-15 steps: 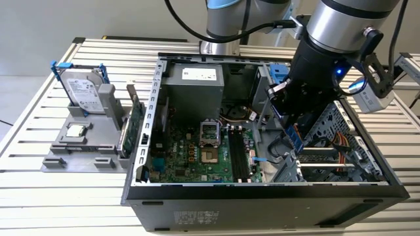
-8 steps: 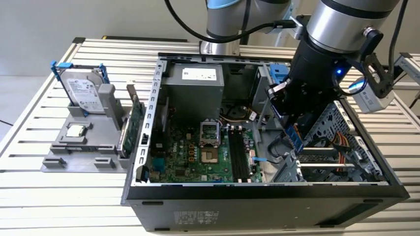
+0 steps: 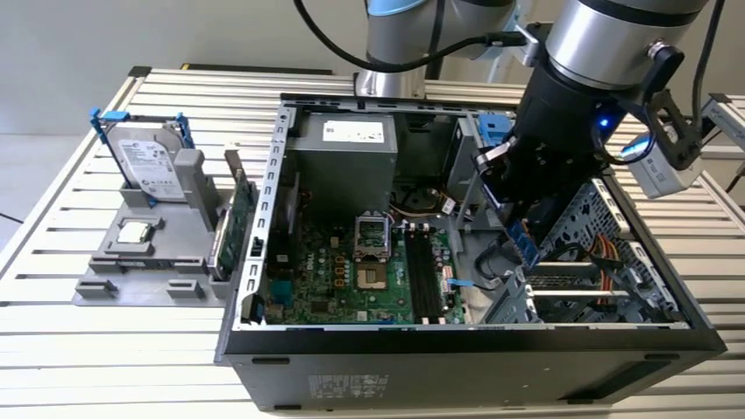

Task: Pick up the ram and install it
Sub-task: 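Insert the ram into the slot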

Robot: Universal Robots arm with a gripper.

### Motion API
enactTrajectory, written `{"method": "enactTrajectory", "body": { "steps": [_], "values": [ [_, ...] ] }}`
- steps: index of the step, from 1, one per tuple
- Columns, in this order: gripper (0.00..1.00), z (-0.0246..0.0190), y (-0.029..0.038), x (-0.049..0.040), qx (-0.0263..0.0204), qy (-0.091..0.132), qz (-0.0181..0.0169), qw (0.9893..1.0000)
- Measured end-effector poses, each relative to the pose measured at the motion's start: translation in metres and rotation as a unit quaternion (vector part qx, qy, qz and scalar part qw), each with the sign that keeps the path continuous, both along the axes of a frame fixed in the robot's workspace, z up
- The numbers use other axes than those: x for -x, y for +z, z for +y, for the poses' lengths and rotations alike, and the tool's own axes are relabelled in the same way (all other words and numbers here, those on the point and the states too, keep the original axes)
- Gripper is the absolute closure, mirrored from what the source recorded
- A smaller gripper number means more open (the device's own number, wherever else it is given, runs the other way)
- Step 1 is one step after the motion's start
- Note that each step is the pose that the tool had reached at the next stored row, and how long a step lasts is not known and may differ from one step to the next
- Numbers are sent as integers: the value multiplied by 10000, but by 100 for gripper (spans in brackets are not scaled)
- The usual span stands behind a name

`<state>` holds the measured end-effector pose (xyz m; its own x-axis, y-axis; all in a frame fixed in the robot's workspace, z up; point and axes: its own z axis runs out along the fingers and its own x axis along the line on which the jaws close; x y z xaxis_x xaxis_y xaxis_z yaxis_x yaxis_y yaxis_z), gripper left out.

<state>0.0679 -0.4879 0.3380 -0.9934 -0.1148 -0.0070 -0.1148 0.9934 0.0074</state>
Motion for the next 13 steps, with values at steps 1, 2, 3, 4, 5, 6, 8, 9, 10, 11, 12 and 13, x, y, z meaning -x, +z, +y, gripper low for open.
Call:
{"method": "enactTrajectory", "body": {
  "steps": [1,2,3,4,5,6,8,9,10,11,12,13],
  "values": [
    [100,12,-2,1,10,0,0,10000],
    [100,20,1,0,19,0,0,10000],
    [100,26,0,-1,19,1,0,10000],
    [100,30,0,0,19,0,-1,10000],
    [100,36,1,2,20,-1,-1,10000],
    [100,45,1,1,20,-2,-1,10000],
    [100,78,-3,2,20,-12,-1,10000],
    [100,91,-7,3,19,-17,-2,10000],
    [100,105,-10,5,19,-25,-3,10000],
    [100,115,-12,8,19,-39,-3,10000],
    [100,116,-18,19,19,-70,-3,10000],
    [100,118,-28,32,19,-105,-4,9999]
  ]
}}
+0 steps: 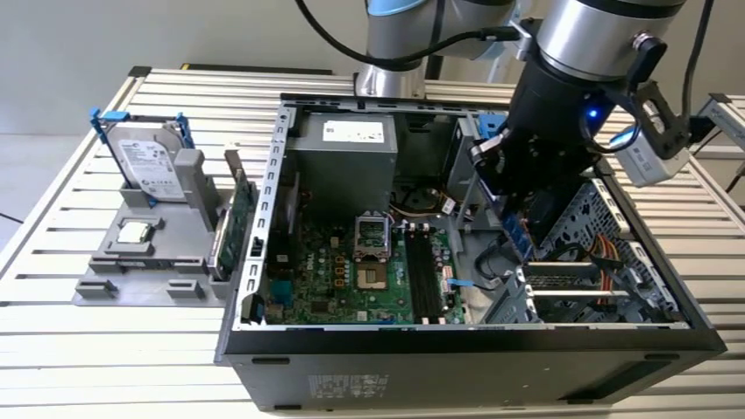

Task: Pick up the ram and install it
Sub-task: 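Insert the ram into the slot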

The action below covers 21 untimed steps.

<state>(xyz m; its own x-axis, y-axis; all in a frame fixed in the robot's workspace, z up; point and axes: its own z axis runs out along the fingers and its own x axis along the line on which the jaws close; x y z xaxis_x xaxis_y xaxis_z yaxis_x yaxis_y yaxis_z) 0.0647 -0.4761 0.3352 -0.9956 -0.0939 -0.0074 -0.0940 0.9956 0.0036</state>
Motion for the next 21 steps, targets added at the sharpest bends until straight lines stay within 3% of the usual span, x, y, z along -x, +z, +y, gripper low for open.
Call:
{"method": "enactTrajectory", "body": {
  "steps": [6,10,13,16,18,21],
  "values": [
    [100,33,-90,44,2,-200,0,9998],
    [100,94,-90,44,10,-210,0,9998],
    [100,95,-115,64,9,-306,-1,9995],
    [100,96,-159,65,10,-501,-1,9987],
    [100,96,-199,65,10,-743,-1,9972],
    [100,92,-226,141,8,-784,0,9969]
  ]
}}
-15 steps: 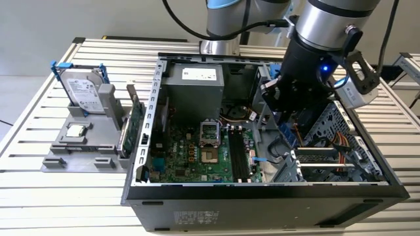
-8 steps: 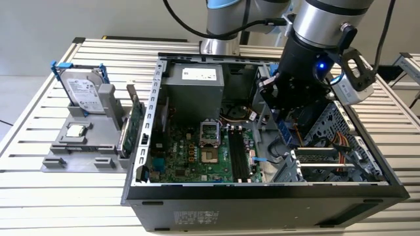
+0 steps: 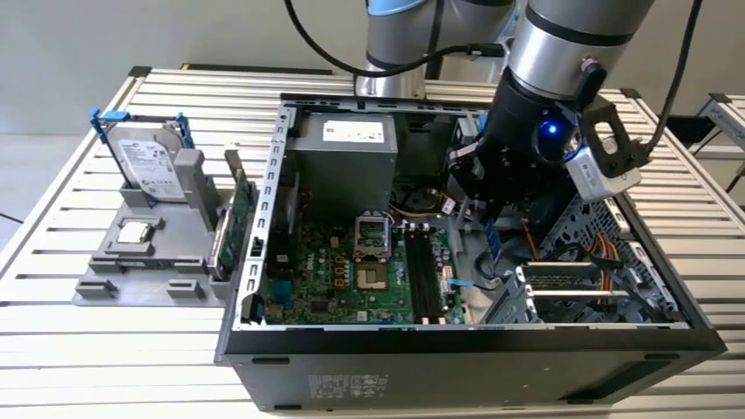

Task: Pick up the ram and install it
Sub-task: 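Insert the ram into the slot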

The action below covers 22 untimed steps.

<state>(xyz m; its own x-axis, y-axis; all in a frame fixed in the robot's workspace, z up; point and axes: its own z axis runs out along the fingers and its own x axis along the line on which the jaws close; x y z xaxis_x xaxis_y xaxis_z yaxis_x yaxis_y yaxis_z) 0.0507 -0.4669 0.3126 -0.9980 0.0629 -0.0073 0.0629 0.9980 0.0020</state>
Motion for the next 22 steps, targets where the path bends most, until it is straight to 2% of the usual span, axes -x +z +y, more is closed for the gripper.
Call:
{"method": "enactTrajectory", "body": {
  "steps": [4,8,9,12,17,22],
  "values": [
    [100,-14,-45,135,-58,1,-1,10000],
    [100,-14,-85,162,-136,-2,-1,9999],
    [100,-15,-117,181,-146,-3,-2,9999],
    [100,-15,-174,220,-146,-3,-2,9999],
    [100,-19,-191,225,-157,-16,-1,9999],
    [100,-19,-284,277,-168,-88,-3,9998]
  ]
}}
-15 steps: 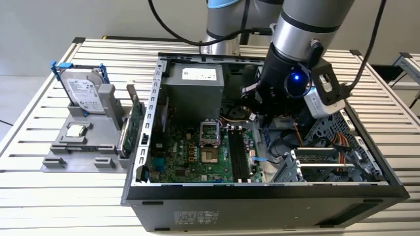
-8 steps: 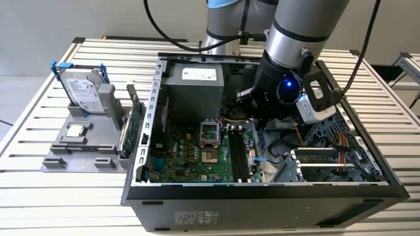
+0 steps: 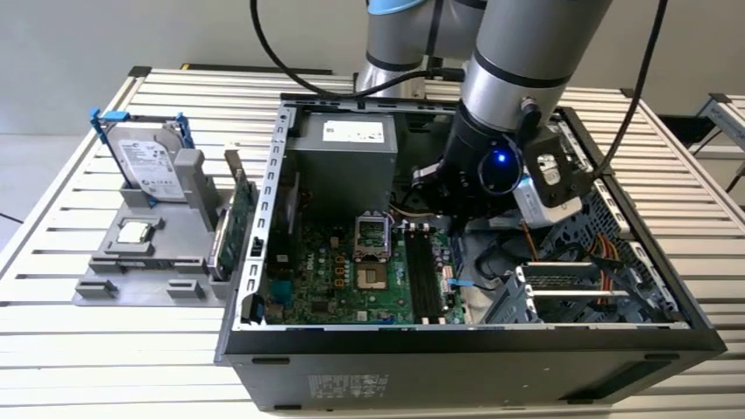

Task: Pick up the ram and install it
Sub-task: 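Insert the ram into the slot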

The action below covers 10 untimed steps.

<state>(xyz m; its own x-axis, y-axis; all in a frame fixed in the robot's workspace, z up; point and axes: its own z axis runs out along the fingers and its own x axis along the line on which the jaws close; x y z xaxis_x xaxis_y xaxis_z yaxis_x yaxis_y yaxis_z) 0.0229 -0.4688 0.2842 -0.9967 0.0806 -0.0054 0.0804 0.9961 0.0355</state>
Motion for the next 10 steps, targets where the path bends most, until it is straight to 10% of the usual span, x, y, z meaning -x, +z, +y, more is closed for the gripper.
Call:
{"method": "enactTrajectory", "body": {
  "steps": [10],
  "values": [
    [100,5,-181,68,0,-99,-1,10000]
  ]
}}
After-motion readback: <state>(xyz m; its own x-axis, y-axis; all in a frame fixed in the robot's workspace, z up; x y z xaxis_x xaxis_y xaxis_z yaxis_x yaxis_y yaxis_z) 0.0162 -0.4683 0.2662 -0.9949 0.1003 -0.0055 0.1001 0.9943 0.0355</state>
